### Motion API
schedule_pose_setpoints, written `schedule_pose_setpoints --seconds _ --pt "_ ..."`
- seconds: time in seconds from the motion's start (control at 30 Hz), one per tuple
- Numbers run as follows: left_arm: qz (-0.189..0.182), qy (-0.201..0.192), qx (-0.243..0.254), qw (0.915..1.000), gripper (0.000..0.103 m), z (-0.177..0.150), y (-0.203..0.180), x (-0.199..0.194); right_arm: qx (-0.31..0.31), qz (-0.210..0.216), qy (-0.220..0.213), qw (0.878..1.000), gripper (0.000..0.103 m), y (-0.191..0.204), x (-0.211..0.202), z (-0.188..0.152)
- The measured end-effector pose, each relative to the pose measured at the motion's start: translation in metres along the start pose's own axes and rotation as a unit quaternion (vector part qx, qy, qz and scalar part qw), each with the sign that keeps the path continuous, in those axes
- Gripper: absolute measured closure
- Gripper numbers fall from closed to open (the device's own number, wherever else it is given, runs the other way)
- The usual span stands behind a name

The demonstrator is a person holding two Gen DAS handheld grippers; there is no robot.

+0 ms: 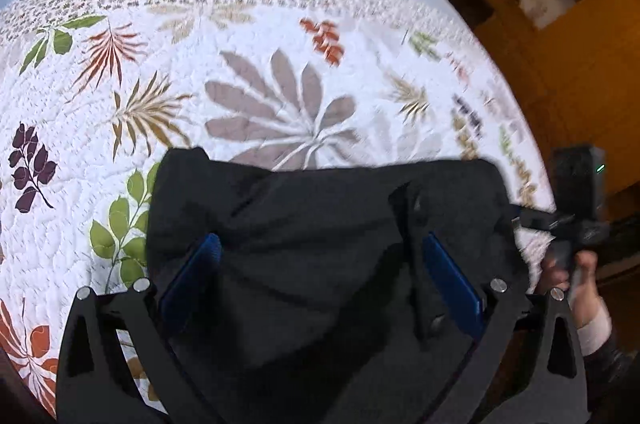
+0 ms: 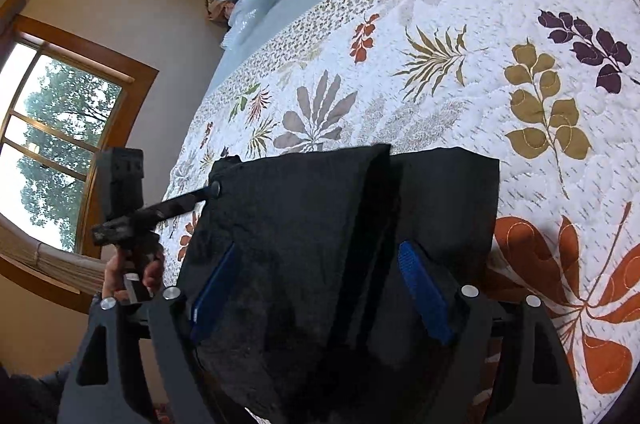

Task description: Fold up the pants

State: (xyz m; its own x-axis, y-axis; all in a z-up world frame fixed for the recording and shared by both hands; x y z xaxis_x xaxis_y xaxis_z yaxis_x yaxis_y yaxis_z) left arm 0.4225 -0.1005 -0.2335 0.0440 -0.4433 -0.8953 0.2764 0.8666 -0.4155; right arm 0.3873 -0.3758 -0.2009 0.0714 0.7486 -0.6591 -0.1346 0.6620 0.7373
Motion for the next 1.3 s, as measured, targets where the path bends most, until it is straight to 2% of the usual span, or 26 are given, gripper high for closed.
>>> schedule_pose_setpoints --seconds 0.07,0.2,0.27,0.4,0.5,0.57,0.63,0.73,0.83,0.97,1.13,1.3 --pt "-0.01 -0.005 -0.012 0.9999 0.003 -0.003 0.005 0.004 0.003 0.001 -0.001 1.0 0.021 0.0 -0.002 0.0" --pt "-0.068 -0.045 -0.055 0.9952 0.003 -0.012 0.013 -0.024 0.001 0.006 0.011 1.0 0.014 0.003 0.001 -0.002" --pt "-0.078 -0.056 -0.072 0.9927 0.003 -0.02 0.017 -0.036 -0.004 0.012 0.017 1.0 0.013 0.006 0.003 -0.002" --pt "-0.049 -0.071 -0.07 0.9938 0.003 -0.044 0.018 -0.053 -0.003 0.039 0.025 0.999 0.013 0.01 0.012 0.0" --pt "0.004 -0.091 -0.069 0.9935 0.003 -0.061 0.018 -0.062 -0.019 0.024 0.032 0.999 0.023 0.018 0.023 -0.001" --pt "0.035 -0.102 -0.068 0.9918 0.003 -0.072 0.017 -0.066 -0.037 -0.009 0.032 0.999 0.039 0.023 0.028 -0.003" --pt "0.067 -0.11 -0.067 0.9894 0.003 -0.083 0.017 -0.067 -0.045 -0.029 0.032 0.998 0.066 0.024 0.026 -0.006" --pt "0.087 -0.117 -0.079 0.9862 0.003 -0.097 0.02 -0.068 -0.036 -0.019 0.027 0.999 0.084 0.023 0.015 -0.014" --pt "0.104 -0.126 -0.082 0.9832 0.003 -0.104 0.018 -0.069 -0.048 -0.038 0.018 0.998 0.086 0.029 0.007 -0.023" --pt "0.132 -0.117 -0.053 0.9829 0.003 -0.103 0.006 -0.053 -0.043 -0.074 0.019 0.996 0.086 0.022 0.012 -0.029" --pt "0.16 -0.097 -0.029 0.9818 0.003 -0.101 -0.002 -0.027 -0.03 -0.065 0.022 0.997 0.085 0.013 0.017 -0.024" --pt "0.169 -0.112 -0.026 0.9789 0.003 -0.103 -0.009 -0.035 -0.027 -0.078 0.032 0.996 0.082 0.009 0.022 -0.024"
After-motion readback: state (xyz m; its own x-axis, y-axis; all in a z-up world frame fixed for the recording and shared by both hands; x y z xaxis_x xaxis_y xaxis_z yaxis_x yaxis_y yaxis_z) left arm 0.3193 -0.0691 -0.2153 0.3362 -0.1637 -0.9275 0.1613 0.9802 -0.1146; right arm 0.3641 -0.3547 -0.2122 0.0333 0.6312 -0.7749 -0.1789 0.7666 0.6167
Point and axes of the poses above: each gripper's, at about its wrist camera, not at the fingertips, and x roughly the way its jaws point, y to its left, z to its top, the point moved 6 cm from there along x, roughly the way its jaws point, and after that the axes turned 12 degrees about y, right-handed, at the moved point
